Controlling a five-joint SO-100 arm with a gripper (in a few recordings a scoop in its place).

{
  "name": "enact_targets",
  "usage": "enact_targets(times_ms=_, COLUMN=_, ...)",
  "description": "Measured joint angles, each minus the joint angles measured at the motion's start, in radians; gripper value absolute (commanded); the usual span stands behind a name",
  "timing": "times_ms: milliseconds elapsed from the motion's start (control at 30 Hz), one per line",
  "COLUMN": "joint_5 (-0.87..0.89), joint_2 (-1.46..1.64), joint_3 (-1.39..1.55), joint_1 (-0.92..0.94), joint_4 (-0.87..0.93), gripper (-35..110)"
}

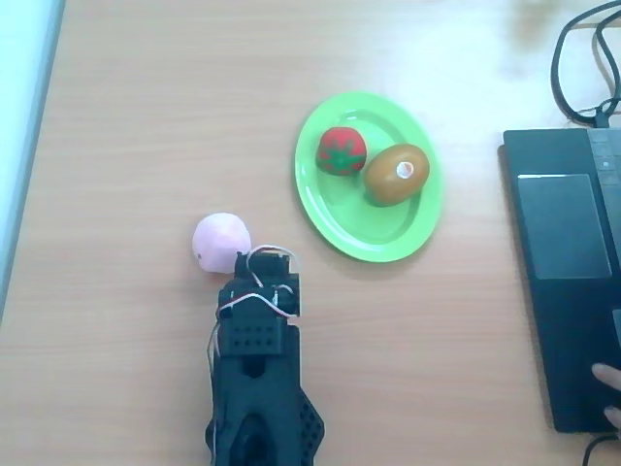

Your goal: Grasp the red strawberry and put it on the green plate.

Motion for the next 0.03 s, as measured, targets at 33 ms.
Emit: enact_targets(times_ms=33, joint_5=0.000, joint_2=0.000, joint_3=0.000, joint_1=0.000, joint_4=0.000, gripper=-8)
